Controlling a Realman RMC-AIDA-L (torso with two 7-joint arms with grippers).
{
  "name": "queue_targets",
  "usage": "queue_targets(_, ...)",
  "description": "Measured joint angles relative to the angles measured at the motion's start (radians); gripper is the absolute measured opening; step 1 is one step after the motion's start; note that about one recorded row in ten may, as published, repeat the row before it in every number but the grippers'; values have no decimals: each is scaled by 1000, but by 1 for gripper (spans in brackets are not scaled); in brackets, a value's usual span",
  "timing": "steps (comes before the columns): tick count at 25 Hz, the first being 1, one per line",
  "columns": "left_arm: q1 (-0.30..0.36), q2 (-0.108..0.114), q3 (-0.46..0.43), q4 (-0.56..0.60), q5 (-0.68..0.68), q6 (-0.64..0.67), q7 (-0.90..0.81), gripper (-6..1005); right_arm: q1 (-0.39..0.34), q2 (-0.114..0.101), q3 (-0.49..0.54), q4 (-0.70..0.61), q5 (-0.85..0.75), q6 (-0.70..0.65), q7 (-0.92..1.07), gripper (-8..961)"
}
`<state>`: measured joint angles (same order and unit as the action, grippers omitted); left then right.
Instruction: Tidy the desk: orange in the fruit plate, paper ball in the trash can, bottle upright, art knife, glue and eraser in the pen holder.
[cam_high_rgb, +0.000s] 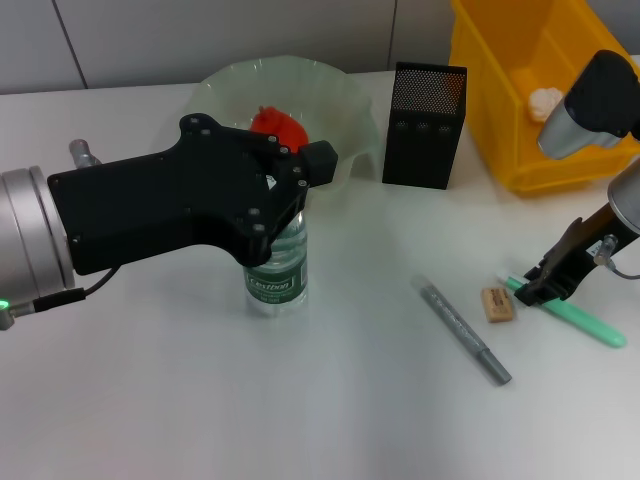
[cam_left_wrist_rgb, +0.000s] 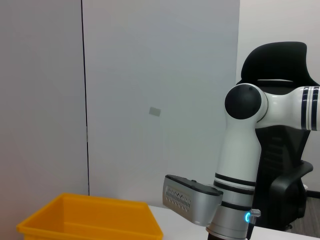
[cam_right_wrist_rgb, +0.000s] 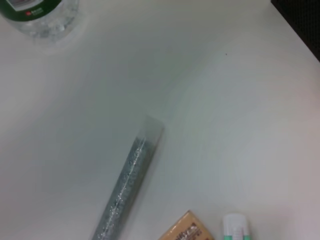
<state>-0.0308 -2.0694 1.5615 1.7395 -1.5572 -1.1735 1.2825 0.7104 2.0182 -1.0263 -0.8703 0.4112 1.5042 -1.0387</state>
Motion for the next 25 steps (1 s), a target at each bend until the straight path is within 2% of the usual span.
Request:
queue_targets(17,5,0,0,0,-1,0,1,-2,-11,7,6,-35,-4,-7,3,203)
queue_targets(25,6,0,0,0,-1,0,2,-2,-45,30,19,-139,6,26,8,189)
